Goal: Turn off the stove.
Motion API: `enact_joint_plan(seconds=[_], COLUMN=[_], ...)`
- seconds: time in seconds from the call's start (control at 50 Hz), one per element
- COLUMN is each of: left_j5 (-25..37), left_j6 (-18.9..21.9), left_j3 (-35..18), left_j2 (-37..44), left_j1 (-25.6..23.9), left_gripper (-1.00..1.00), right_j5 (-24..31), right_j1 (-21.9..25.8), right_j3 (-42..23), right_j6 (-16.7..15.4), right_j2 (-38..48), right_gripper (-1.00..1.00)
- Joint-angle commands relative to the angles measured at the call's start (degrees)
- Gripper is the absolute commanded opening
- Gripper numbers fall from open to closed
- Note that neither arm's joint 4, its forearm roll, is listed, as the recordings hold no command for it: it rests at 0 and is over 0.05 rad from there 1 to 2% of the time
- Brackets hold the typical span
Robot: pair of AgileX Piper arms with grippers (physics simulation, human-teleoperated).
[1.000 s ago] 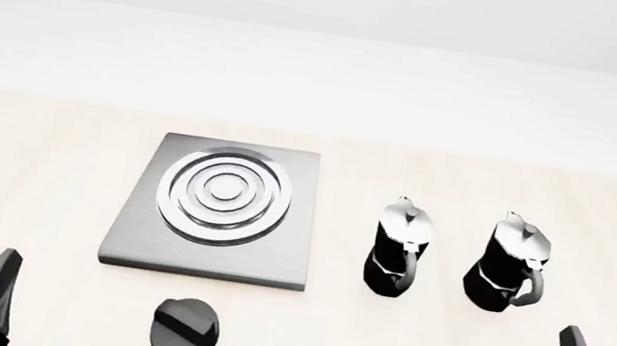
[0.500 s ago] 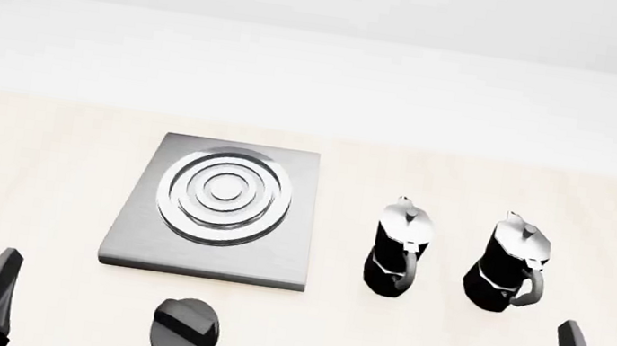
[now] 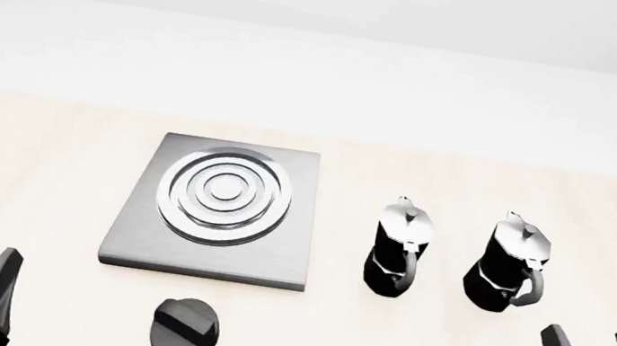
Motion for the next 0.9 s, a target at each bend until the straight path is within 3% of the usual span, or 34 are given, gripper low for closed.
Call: enact_joint_plan(seconds=[0.02,0.32,0.42,0.62,0.66,0.68,0.7,0.9], left_j5=[0.0,0.0,0.0,0.0,0.0,0.0,0.0,0.0], left_j6=[0.0,0.0,0.0,0.0,0.0,0.0,0.0,0.0], left_j3=[0.0,0.0,0.0,0.0,0.0,0.0,0.0,0.0], left_j2=[0.0,0.0,0.0,0.0,0.0,0.0,0.0,0.0], left_j1=[0.0,0.0,0.0,0.0,0.0,0.0,0.0,0.0], left_gripper=[1.00,1.00,1.00,1.00,1.00,1.00,1.00,1.00], right_j5=[2.6,3.4,1.0,-7.3,-8.9,-11.9,-12.4,-10.9], right_j1=[7.1,15.6,19.1,27.4,28.8,33.4,34.5,39.5], right_j3=[-1.9,-2.8,-2.5,-5.9,-6.5,-8.2,-8.8,-12.3], right_j6=[0.5,-1.3,-4.5,-7.8,-9.0,-12.0,-12.6,-12.8], right_j2=[-1.0,1.0,4.8,19.5,22.9,30.7,32.6,38.4], right_gripper=[1.00,1.00,1.00,1.00,1.00,1.00,1.00,1.00])
